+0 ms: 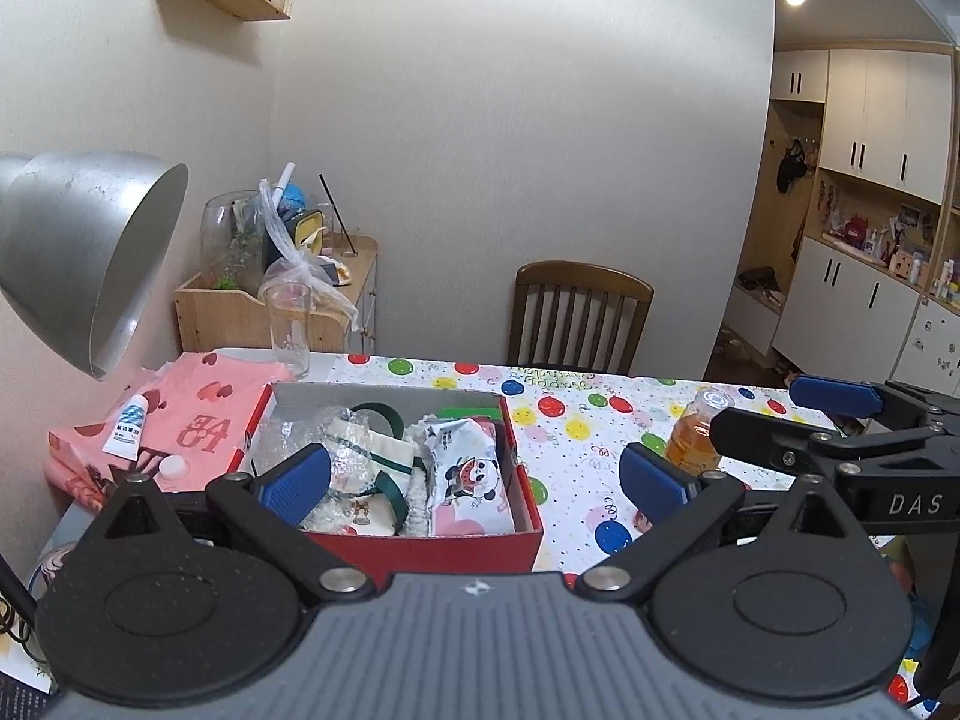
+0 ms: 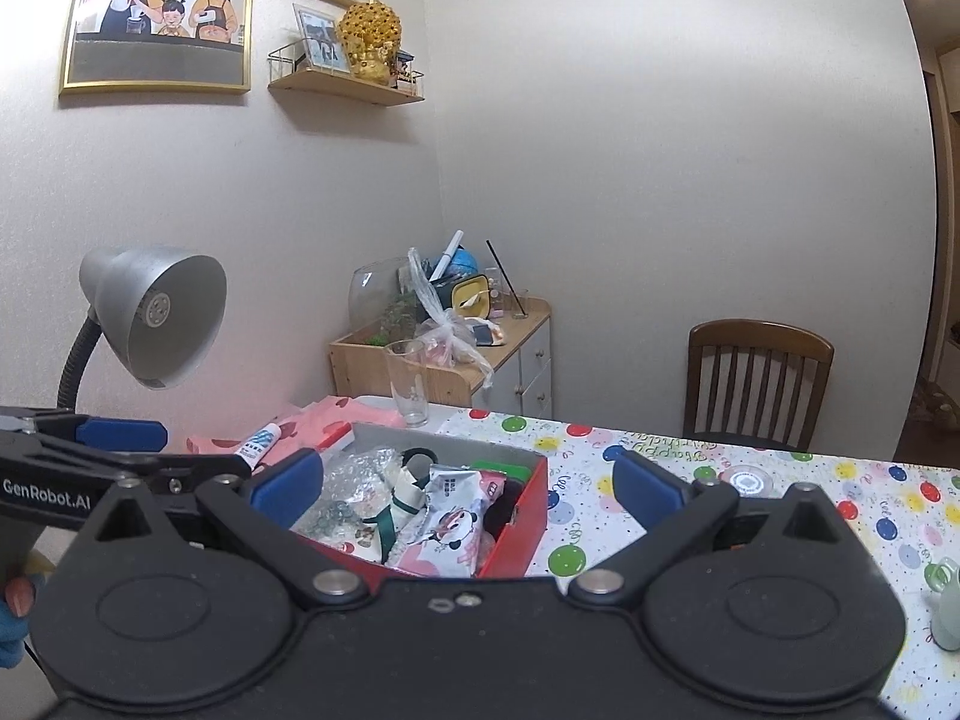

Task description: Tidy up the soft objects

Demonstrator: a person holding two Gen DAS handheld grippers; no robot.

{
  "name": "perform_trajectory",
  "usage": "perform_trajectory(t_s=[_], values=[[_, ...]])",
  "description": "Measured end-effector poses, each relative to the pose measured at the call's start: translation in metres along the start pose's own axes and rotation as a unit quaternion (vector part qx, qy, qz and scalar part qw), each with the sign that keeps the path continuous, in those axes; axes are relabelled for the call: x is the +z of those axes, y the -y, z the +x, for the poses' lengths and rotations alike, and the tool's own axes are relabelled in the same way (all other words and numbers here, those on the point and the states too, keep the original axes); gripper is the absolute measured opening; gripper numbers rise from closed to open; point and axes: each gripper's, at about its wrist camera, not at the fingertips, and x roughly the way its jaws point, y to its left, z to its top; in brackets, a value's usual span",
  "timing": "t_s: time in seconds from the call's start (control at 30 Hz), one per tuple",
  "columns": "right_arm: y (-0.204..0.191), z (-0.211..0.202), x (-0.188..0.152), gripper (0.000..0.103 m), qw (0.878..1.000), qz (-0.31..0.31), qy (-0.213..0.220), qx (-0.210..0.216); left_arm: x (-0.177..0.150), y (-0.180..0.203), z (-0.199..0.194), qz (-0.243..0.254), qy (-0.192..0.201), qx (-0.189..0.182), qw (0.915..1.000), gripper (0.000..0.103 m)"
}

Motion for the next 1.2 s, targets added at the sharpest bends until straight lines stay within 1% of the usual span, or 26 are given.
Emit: perform_trajectory(t_s=[0.23,0.37,0.8,1.2], values=[[-0.0007,-0.0033,-0.0003,0.103,1.000,0.002,0.000,0.002,-0.0013,0.0041,-0.0046,0.003,0.005,-0.001,1.0000,0.103],[-0.0002,-0.0036,0.0006,0.103,1.000,0.005,-0.002,0.006,-0.0023,0.0058,-0.0055,0.000,0.001,-0.003,1.0000,0.103],[0.0010,-0.0078,0.0005,0.103,1.000,0.011,0.000,-0.001,-0.0035,0.0042,-0.0082,-0.005,0.003,-0.007,1.0000,0.103],[-0.0003,-0.0076,0.0001,0.103,1.000,0.010,0.001,0.006,-0.0033,0.0030,-0.0076,-0.009,0.004,-0.010,0.9999,0.103]])
